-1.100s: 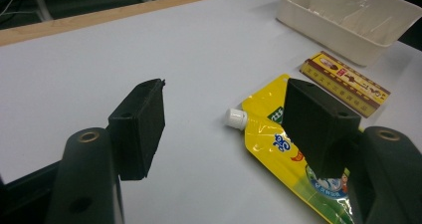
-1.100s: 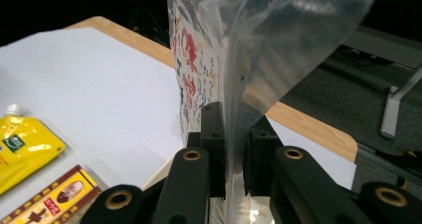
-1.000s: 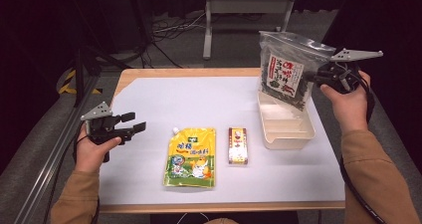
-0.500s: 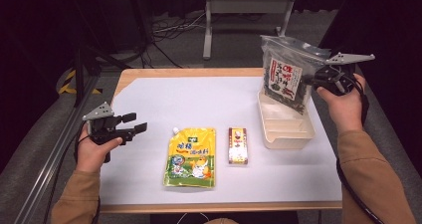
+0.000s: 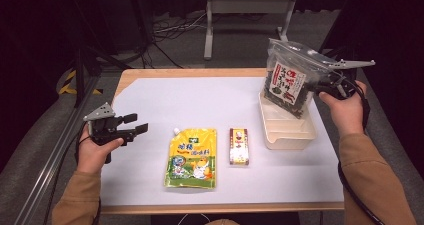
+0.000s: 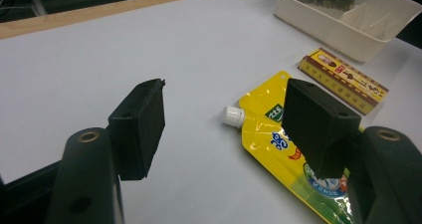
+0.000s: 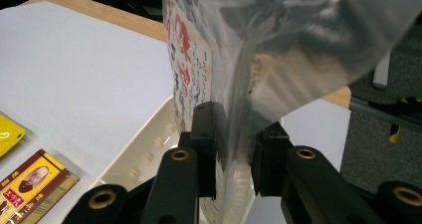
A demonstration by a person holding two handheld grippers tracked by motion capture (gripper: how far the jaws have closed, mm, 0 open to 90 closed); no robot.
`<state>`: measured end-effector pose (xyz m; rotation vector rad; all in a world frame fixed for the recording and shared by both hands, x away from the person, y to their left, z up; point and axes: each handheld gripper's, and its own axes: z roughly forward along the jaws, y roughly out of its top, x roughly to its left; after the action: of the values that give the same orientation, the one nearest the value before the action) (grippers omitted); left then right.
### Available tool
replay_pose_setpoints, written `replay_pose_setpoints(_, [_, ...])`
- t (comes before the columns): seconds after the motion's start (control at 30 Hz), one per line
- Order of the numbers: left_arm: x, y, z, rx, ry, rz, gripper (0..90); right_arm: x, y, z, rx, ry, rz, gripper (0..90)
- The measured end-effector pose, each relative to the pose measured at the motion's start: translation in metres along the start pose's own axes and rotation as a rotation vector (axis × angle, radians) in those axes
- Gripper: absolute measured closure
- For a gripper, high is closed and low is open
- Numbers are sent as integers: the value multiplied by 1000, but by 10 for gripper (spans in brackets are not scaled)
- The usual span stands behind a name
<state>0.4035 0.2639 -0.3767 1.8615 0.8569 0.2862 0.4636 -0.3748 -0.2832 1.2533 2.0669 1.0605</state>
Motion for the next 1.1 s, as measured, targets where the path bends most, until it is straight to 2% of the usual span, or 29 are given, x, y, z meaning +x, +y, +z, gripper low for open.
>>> replay_pose_setpoints(0.13, [-1,0,1,0,-3,-3,341,-4,-3,0,-1,1,33,714])
replay_pose_setpoints(0.23, [-1,0,1,5,-4,0,340,-6,-5,-1,-18,-4,63,619])
replay_pose_setpoints(0.27, [-1,0,1,5,-4,0,340,-6,-5,-1,-18,-4,63,619])
replay_pose_setpoints(0.33, [-1,0,1,8,-5,-2,339,-6,-5,-1,-27,-14,77,509])
replay_pose_setpoints(0.37, [-1,0,1,8,-5,-2,339,-6,-5,-1,-27,-14,77,509])
replay_pose_setpoints(0.43, [-1,0,1,7,-6,-1,339,-5,-5,-2,-43,-10,94,437])
replay_pose_setpoints(0.67, [-1,0,1,6,-5,-4,338,-4,-8,-4,-59,-8,94,371])
replay_pose_setpoints(1.1, [-2,0,3,7,-6,1,336,2,-15,-21,-87,2,70,335])
